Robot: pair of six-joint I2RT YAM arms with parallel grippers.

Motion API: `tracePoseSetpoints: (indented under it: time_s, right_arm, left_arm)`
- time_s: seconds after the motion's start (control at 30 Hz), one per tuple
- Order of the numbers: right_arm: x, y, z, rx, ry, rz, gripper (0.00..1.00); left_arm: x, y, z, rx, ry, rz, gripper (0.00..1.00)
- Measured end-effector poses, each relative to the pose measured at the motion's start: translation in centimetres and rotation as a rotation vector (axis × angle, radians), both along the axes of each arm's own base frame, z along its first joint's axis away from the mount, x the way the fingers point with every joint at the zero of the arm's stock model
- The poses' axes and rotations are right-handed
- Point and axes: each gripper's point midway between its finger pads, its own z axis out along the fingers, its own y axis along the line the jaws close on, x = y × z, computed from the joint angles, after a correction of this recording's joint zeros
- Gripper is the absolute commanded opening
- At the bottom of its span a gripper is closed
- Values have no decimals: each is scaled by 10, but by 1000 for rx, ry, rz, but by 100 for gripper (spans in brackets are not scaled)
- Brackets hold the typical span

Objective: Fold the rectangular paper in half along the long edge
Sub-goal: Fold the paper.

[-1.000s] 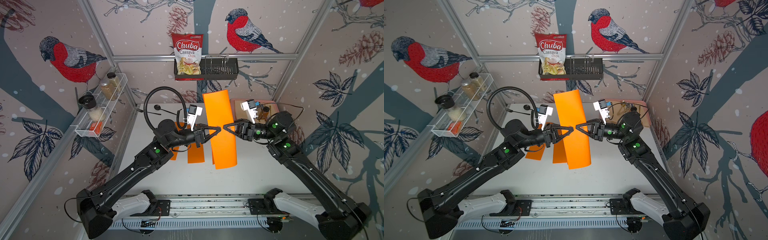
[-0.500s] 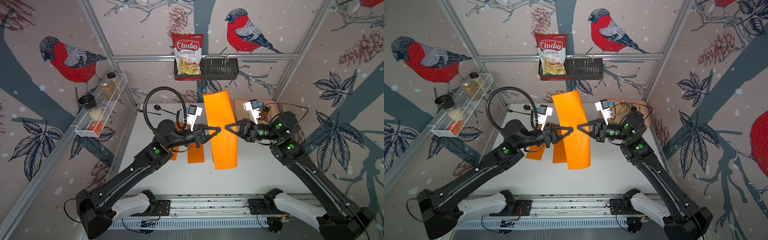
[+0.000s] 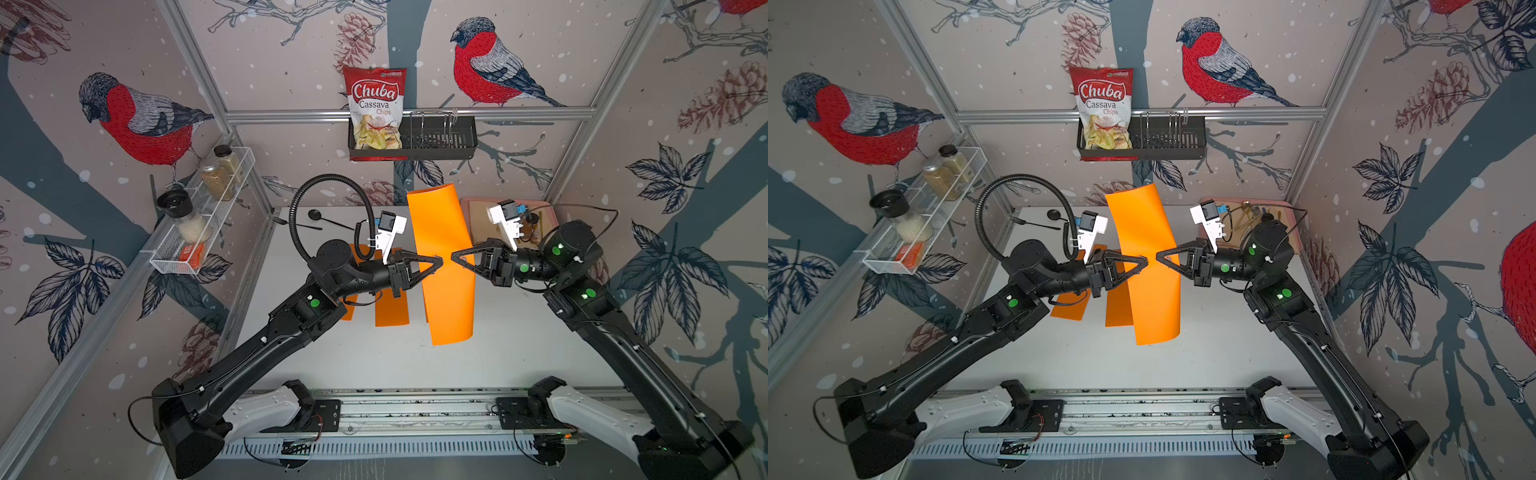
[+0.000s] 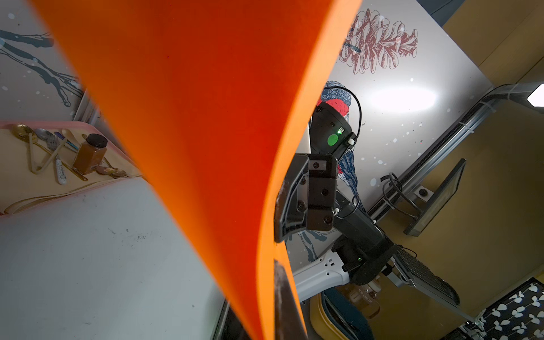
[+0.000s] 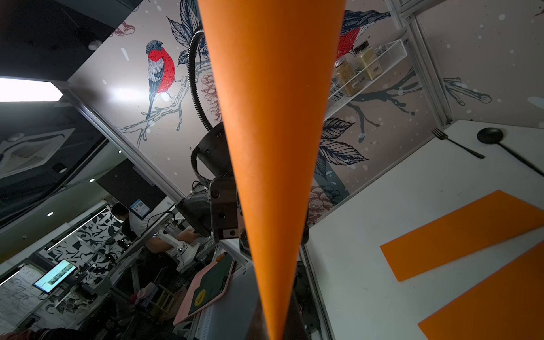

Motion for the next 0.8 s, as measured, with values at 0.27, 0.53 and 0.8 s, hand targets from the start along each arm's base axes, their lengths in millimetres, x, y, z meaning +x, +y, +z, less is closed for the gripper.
tracePoseSetpoints:
  time_s: [0.27, 0.53, 0.8]
  right_arm:
    - [2, -4, 4, 1, -14, -25, 0]
    - [2, -6, 5, 4, -26, -26, 5]
    - [5, -5, 6, 9, -13, -22, 0]
  left_arm:
    - [1, 1, 4, -9, -6, 12, 0]
    - [2, 1, 3, -8, -5, 12, 0]
    - [2, -1, 2, -5, -1, 8, 0]
